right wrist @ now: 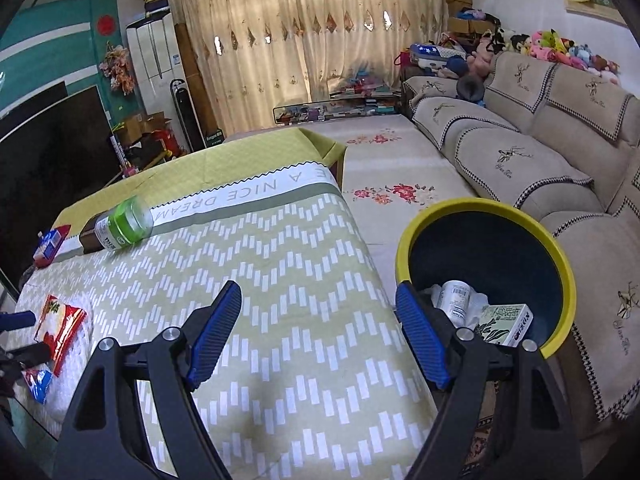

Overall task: Collect trash
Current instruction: 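Grasp the red snack bag with the left gripper, then carry the red snack bag over the bin and open the left gripper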

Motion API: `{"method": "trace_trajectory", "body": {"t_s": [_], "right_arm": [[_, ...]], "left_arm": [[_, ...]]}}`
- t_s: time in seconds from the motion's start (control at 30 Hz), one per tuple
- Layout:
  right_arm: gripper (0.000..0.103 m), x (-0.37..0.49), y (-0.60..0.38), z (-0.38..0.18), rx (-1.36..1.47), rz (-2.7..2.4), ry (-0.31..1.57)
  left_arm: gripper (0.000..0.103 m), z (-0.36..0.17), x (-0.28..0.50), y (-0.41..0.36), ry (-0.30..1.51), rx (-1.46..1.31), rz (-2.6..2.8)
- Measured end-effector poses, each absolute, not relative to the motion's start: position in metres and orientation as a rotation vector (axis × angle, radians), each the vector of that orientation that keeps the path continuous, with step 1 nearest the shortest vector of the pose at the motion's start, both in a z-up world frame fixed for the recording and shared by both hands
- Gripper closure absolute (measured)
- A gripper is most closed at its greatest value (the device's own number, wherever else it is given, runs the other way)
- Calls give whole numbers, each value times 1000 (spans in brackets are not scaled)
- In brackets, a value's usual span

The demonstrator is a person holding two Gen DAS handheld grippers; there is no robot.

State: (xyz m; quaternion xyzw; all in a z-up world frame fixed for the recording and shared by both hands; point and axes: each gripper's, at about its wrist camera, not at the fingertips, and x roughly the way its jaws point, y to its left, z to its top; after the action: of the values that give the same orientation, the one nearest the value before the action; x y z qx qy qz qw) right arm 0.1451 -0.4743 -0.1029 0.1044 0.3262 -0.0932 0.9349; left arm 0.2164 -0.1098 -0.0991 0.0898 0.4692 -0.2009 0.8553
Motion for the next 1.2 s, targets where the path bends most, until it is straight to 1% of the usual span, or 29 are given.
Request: {"method": "trace_trajectory", "body": {"t_s": [0.03,0.07,0.1,0.13,0.2,0.33,0.43,0.5,0.53,0.6,0.73,0.8,0.9,1.03,1.2], "right_arm": [[28,146,-475,-103,220,-193,669],[28,146,-476,-104,223,-193,672],[28,146,-476,-104,224,-193,674],[28,147,-476,-104,223,-191,676],[28,147,-476,-104,222,-189,678],[28,147,-477,-105,230,-188,683],[28,147,-478,-106,238,-190,687],[28,147,-479,-106,241,-190,688],[28,147,-478,-106,242,-191,689],[28,148,-478,-106,242,-192,690],[28,148,-478,-106,242,-191,694],[28,148,-479,-106,242,-192,696],[28,148,-479,-107,243,-194,697],[28,148,-480,-106,245,-198,694],[28,139,-477,-100,228,-193,646]], "left_arm": [[6,-100,218,-111,989,195,-421],[9,-101,219,-112,991,198,-421],[13,-102,220,-113,995,202,-422],[15,-103,221,-113,1001,205,-422],[23,-106,223,-113,1013,205,-423],[27,-109,225,-111,1021,202,-427],[37,-107,225,-109,1014,197,-433],[47,-105,226,-106,1011,182,-435],[49,-103,227,-102,1011,164,-440],[58,-99,227,-97,1007,145,-441],[70,-88,228,-84,988,113,-434],[84,-82,226,-80,972,106,-429],[91,-70,223,-76,931,104,-417],[93,-53,217,-78,885,104,-427],[93,-46,212,-91,867,116,-453]]}}
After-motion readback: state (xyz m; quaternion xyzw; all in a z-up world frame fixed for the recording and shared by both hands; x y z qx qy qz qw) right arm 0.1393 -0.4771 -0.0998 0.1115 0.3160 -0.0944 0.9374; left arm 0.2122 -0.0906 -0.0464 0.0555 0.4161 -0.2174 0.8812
